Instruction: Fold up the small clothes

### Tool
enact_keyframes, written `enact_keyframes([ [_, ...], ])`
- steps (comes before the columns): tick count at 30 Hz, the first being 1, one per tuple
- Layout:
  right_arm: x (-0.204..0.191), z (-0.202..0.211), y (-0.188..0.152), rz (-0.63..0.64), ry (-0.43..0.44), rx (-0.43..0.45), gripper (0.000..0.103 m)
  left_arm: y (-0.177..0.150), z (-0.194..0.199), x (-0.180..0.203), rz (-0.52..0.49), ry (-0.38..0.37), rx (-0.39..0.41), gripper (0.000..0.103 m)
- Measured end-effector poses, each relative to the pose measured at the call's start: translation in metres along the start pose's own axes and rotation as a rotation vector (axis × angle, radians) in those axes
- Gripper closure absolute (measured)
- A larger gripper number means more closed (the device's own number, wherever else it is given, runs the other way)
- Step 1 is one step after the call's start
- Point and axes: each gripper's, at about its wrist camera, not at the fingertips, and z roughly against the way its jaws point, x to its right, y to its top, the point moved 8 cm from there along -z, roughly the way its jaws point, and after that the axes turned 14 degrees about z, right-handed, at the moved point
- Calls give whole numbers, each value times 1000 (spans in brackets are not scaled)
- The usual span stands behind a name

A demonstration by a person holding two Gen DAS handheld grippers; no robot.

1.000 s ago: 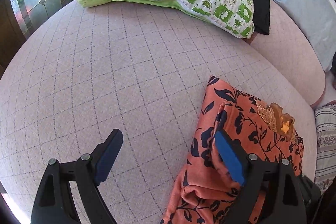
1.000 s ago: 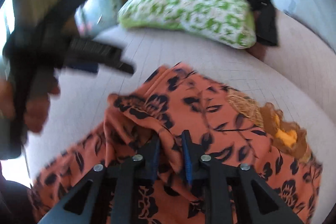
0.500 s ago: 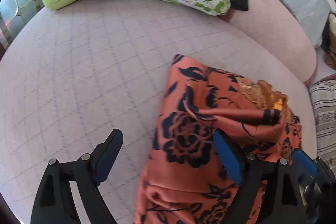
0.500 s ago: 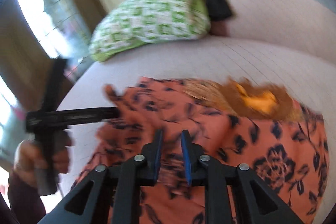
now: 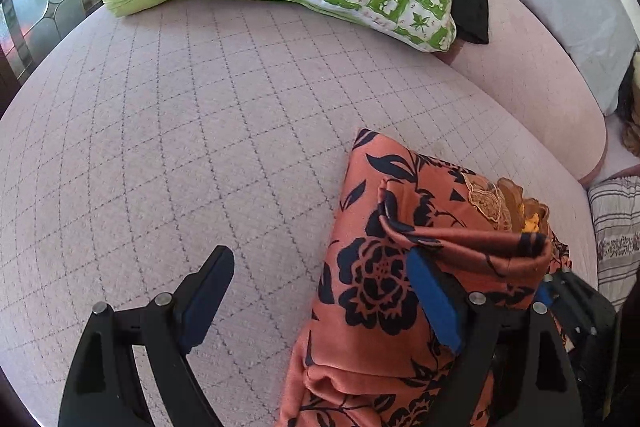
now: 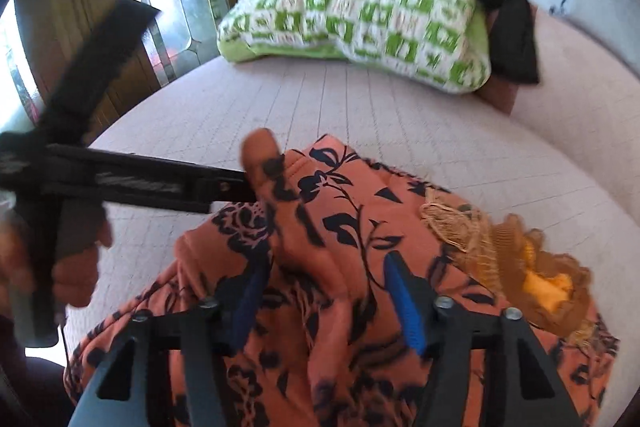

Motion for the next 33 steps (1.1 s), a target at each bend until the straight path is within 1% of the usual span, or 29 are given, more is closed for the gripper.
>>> enact_keyframes([
  [2,1,-8,4,-27,-7,-4,79,0,-2,1,-9,6,0,15],
  [3,2,-8,4,-41,-24,-1,91,-1,-3,1,-13,11,-1,15],
  [4,7,-4,3,-60,-58,8,95,-1,-4,1,-13,15,-3,15],
  [6,25,13,-4,-124,-135,53,98,-2,-5,2,-10,17,-4,15],
  [8,61,45,-24,-281,-192,108,98,-3,-6,4,-14,18,-3,15],
  [11,107,92,-79,-489,-306,125,98,-7,-7,11,-38,23,-2,15],
  [13,134,128,-140,-652,-386,105,98,-10,-8,16,-58,30,1,15],
  [14,142,140,-171,-732,-394,95,98,-12,-8,18,-66,34,3,15],
  [15,145,146,-192,-798,-360,96,93,-14,-9,21,-74,36,4,15],
  [16,145,152,-215,-873,-305,103,93,-16,-10,24,-82,36,2,15],
  [17,143,157,-235,-934,-286,92,93,-19,-11,27,-90,38,-1,15],
  [19,139,167,-258,-993,-311,67,91,-24,-12,32,-107,41,1,15],
  [21,136,170,-260,-999,-323,76,91,-28,-12,35,-129,67,13,15],
  [22,134,170,-253,-971,-328,79,91,-29,-12,36,-139,76,20,15],
  [25,130,169,-237,-845,-377,70,91,-31,-14,40,-180,103,40,15],
  [27,139,164,-238,-835,-391,105,91,-29,-16,39,-186,127,57,15],
  [28,141,159,-241,-852,-377,110,91,-28,-17,39,-183,129,62,15],
  [30,149,143,-255,-944,-265,60,91,-26,-18,41,-176,123,68,15],
  [31,151,138,-262,-1017,-206,56,91,-25,-18,43,-178,116,74,16],
  [32,155,139,-270,-1099,-164,90,91,-25,-18,47,-187,105,81,19],
  [33,157,138,-274,-1149,-146,123,91,-26,-18,54,-209,84,85,33],
])
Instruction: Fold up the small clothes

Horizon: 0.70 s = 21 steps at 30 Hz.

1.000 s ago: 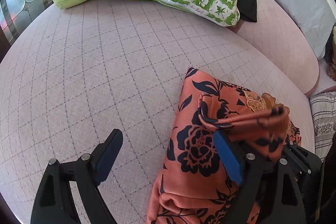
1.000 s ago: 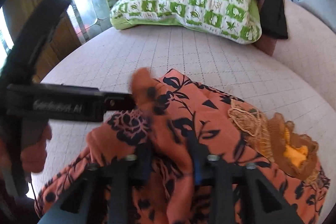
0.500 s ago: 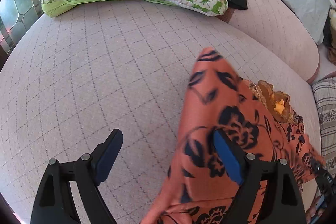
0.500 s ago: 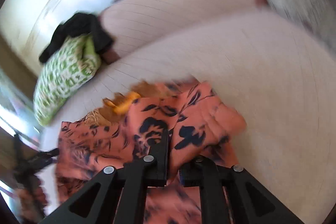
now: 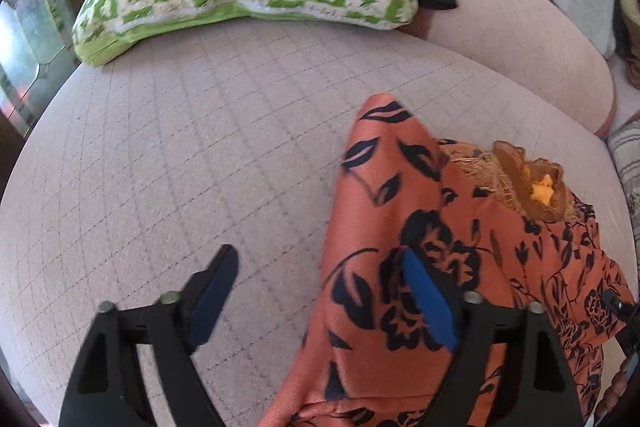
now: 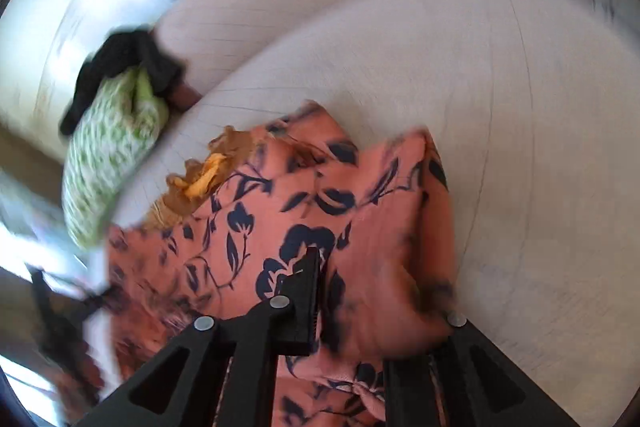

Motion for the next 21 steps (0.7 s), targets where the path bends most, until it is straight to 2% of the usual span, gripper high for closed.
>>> enact_keyframes([
  [2,12,0,1,-91,35,38,91,-2,0,12,-40,-29,0,64],
  [3,15,0,0,-107,44,50,91,-3,-1,18,-63,-34,5,67],
  [5,14,2,0,-108,49,71,91,-5,-3,23,-115,9,40,73],
  [7,8,9,4,-57,3,115,95,-3,-4,28,-130,12,61,81],
  [10,-14,26,13,67,-66,201,95,0,2,29,-128,0,93,86],
  [12,-31,39,20,151,-64,265,96,3,6,29,-104,-17,100,88],
  [15,-60,57,26,236,24,343,96,11,23,19,-46,-56,135,89],
  [17,-83,69,27,277,118,406,96,22,38,9,-17,-39,199,94],
  [18,-90,71,27,294,141,424,96,29,49,2,-11,-6,252,103],
  [19,-96,72,27,314,152,432,96,37,61,-7,-14,51,321,103],
  [20,-95,64,27,321,118,407,96,41,68,-14,-7,72,352,103],
  [21,-88,54,25,313,58,364,95,43,68,-20,16,39,334,103],
])
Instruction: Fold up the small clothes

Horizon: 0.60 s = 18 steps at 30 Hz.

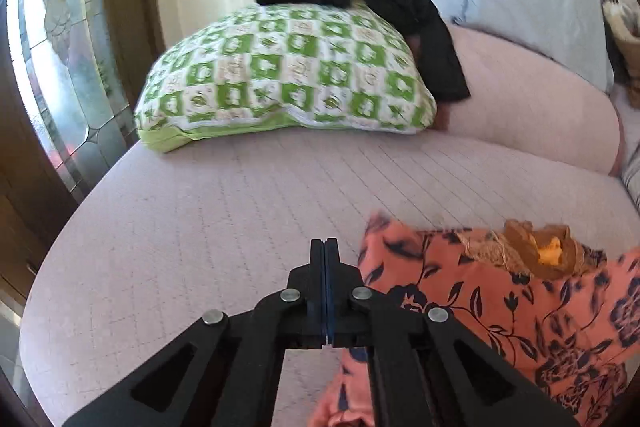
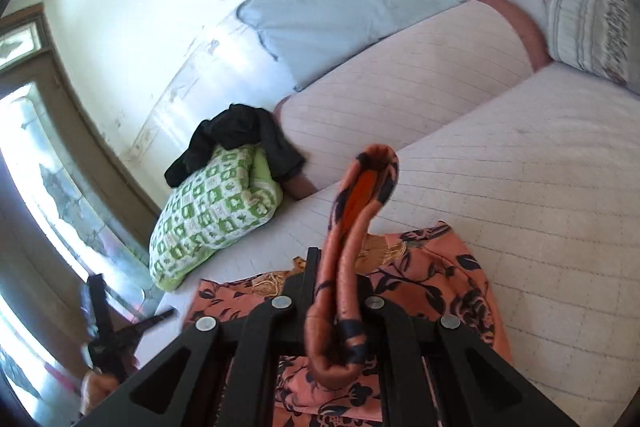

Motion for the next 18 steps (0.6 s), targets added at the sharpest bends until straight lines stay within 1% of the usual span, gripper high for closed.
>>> enact_keyframes([
  [1,10,-11,-9,-11,-54,-66,95,-4,-6,-4,40,-66,-73,103],
  [2,24,-24,-21,-46,-106,-154,95,-8,-14,-8,76,-86,-123,103],
  [3,37,-35,-35,-87,-145,-250,95,-12,-20,-14,108,-65,-147,103],
  [4,50,-42,-48,-131,-179,-345,95,-17,-25,-18,112,-40,-154,103],
  [5,62,-45,-59,-216,-173,-411,92,-20,-27,-14,95,-39,-160,103],
  [6,67,-43,-58,-283,-135,-385,92,-22,-28,-6,70,-61,-169,103],
  [7,75,-34,-52,-349,-124,-331,92,-24,-26,2,54,-84,-171,103],
  [8,83,-23,-43,-354,-159,-281,92,-25,-26,10,36,-99,-173,102],
  [9,88,-14,-36,-341,-188,-245,91,-28,-26,18,18,-98,-174,101],
  [10,96,-1,-27,-325,-260,-188,90,-31,-27,25,1,-91,-176,95],
  [11,103,12,-21,-317,-327,-133,90,-36,-29,31,-15,-86,-182,86],
  [12,107,20,-14,-315,-352,-86,87,-41,-32,37,-31,-85,-197,80],
  [13,107,25,-11,-314,-355,-59,87,-48,-33,41,-47,-85,-215,70],
  [14,105,26,-9,-311,-348,-51,87,-54,-35,45,-64,-79,-231,64],
  [15,101,26,-6,-298,-318,-39,87,-59,-39,48,-77,-69,-242,63],
  [16,90,20,-4,-270,-255,-44,87,-64,-42,50,-89,-56,-254,63],
  [17,74,9,-6,-236,-192,-81,87,-67,-45,51,-99,-42,-262,62],
  [18,63,0,-11,-205,-149,-128,87,-71,-48,52,-114,-25,-266,62],
])
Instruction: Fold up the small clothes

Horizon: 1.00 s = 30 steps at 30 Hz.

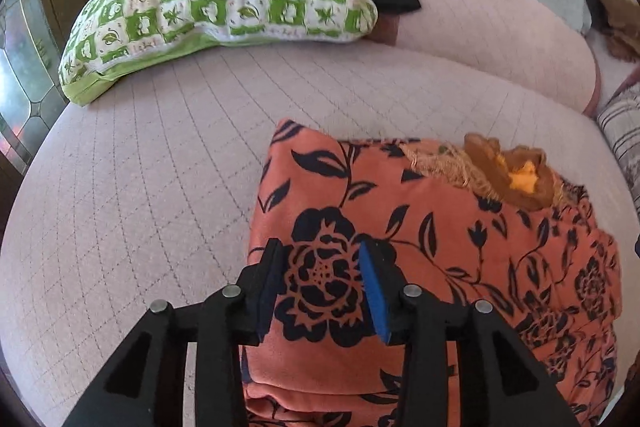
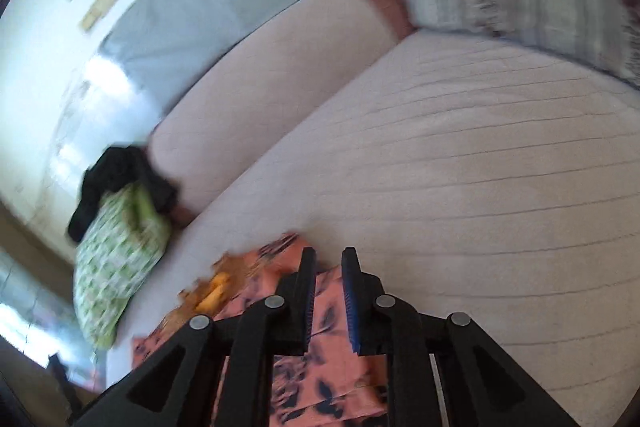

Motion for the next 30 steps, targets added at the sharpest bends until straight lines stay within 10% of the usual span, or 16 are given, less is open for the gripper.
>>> enact_keyframes([
  [4,-27,-55,-62,148,-19,-359,87,-10,-15,3,-75,85,-24,60],
  [11,-62,-23,-38,234,61,-178,88,-3,12,27,-55,-41,27,46],
  [14,-81,-42,-60,273,167,-304,87,-20,-5,39,-121,-19,-34,16],
  [16,-82,-59,-83,314,128,-420,86,-35,-26,40,-184,77,-87,14],
  [19,-89,-49,-72,329,134,-362,88,-37,-21,48,-245,127,-32,10],
  [26,-95,-54,-84,365,159,-392,86,-14,18,55,-102,-54,88,9],
  [30,-98,-56,-90,403,151,-400,84,-47,-31,53,-190,75,-98,1],
])
